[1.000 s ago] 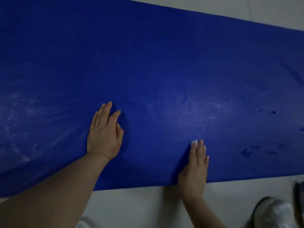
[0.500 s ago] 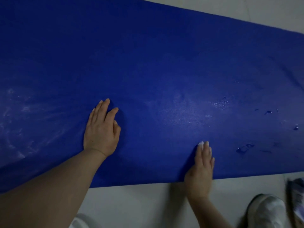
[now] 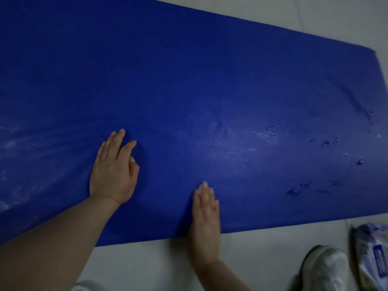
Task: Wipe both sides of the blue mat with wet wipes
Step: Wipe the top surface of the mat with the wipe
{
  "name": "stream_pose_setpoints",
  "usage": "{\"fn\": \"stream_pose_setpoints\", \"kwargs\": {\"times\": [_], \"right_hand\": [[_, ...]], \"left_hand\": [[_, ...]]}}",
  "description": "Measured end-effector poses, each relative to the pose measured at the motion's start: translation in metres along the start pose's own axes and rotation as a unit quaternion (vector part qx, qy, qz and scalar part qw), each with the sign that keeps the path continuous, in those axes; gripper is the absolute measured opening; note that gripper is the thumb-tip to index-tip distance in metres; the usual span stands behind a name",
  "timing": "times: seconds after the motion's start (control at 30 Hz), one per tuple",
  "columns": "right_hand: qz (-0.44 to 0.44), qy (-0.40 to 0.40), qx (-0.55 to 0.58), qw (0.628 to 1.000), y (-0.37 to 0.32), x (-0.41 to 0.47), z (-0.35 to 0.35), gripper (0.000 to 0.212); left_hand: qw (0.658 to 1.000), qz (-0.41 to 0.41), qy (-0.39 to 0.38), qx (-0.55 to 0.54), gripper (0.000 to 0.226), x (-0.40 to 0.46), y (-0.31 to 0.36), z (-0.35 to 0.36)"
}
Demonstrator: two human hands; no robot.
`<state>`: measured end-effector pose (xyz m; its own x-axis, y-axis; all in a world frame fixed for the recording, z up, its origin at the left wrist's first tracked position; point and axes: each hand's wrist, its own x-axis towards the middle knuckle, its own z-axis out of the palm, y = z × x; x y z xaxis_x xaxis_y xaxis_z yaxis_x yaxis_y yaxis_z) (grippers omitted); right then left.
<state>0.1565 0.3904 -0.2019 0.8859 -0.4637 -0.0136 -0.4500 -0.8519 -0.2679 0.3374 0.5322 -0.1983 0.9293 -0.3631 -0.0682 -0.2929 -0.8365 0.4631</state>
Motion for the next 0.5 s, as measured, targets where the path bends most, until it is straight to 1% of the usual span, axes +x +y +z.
{"fn": "stream_pose_setpoints", "kwargs": {"times": [0.1,0.17,0.2,0.23,0.27,0.33,0.37,0.4,0.43,0.5], "right_hand": [[-0.104,-0.032,0.028,0.994,-0.034,-0.007,0.003,0.055],[-0.126,-0.045,0.007,0.991,-0.025,0.003,-0.002,0.056],[-0.109,-0.040,-0.015,0.993,-0.010,0.010,-0.006,0.058],[-0.066,-0.025,-0.035,0.997,0.009,0.017,-0.009,0.061],[-0.003,-0.003,-0.045,0.999,0.032,0.024,-0.013,0.066],[0.113,0.040,-0.043,0.992,0.069,0.036,-0.022,0.077],[0.140,0.042,-0.037,0.989,0.071,0.040,-0.024,0.081],[0.128,0.037,-0.040,0.990,0.065,0.040,-0.024,0.078],[0.085,0.023,-0.048,0.995,0.052,0.036,-0.021,0.073],[-0.050,-0.020,-0.028,0.998,0.025,0.021,-0.012,0.063]], "left_hand": [[1.000,0.001,-0.004,0.001,0.040,0.000,0.000,-0.001],[1.000,0.005,-0.005,0.004,0.040,0.001,0.000,-0.001],[1.000,0.006,-0.005,0.007,0.040,0.001,0.001,0.000],[1.000,0.004,-0.002,0.010,0.039,0.001,0.001,0.000],[1.000,-0.002,0.003,0.014,0.039,0.000,0.001,0.000],[0.999,-0.025,0.024,0.016,0.039,-0.002,0.008,0.002],[0.999,-0.038,0.033,0.011,0.040,-0.005,0.017,0.004],[0.998,-0.043,0.038,0.003,0.043,-0.008,0.031,0.010],[0.999,-0.036,0.034,-0.006,0.046,-0.013,0.047,0.017],[1.000,-0.004,0.012,-0.011,0.049,-0.024,0.078,0.034]]}}
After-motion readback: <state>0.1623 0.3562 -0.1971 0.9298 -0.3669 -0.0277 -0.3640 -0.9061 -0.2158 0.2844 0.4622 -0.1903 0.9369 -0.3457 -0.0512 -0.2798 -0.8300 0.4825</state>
